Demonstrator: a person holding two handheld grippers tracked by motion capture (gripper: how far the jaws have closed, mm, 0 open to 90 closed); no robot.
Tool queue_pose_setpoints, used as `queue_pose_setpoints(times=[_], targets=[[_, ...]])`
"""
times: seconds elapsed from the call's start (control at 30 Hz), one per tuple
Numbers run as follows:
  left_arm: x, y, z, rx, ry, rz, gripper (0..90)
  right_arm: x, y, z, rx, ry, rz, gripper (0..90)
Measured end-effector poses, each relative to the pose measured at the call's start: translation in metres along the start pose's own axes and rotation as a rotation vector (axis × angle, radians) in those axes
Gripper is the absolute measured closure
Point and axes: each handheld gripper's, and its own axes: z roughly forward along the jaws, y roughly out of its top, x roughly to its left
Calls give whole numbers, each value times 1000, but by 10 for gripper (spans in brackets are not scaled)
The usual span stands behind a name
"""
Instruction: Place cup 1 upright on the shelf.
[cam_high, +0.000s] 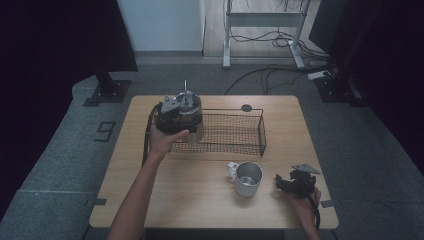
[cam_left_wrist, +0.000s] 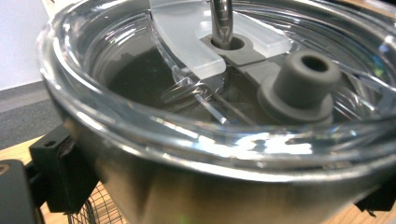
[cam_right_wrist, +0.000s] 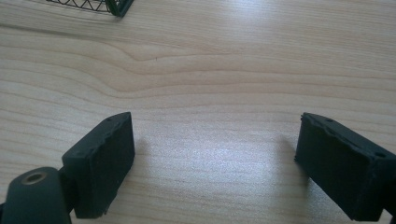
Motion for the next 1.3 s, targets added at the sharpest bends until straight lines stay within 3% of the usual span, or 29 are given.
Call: queue_pose_setpoints(times=[0.47,1.3], targets=[[4,3,14,17,18,-1,41,0,0,0,-1,1,-1,116],[12,-5,39,48,36,-6,42,0,0,0,-2,2,-5,126]])
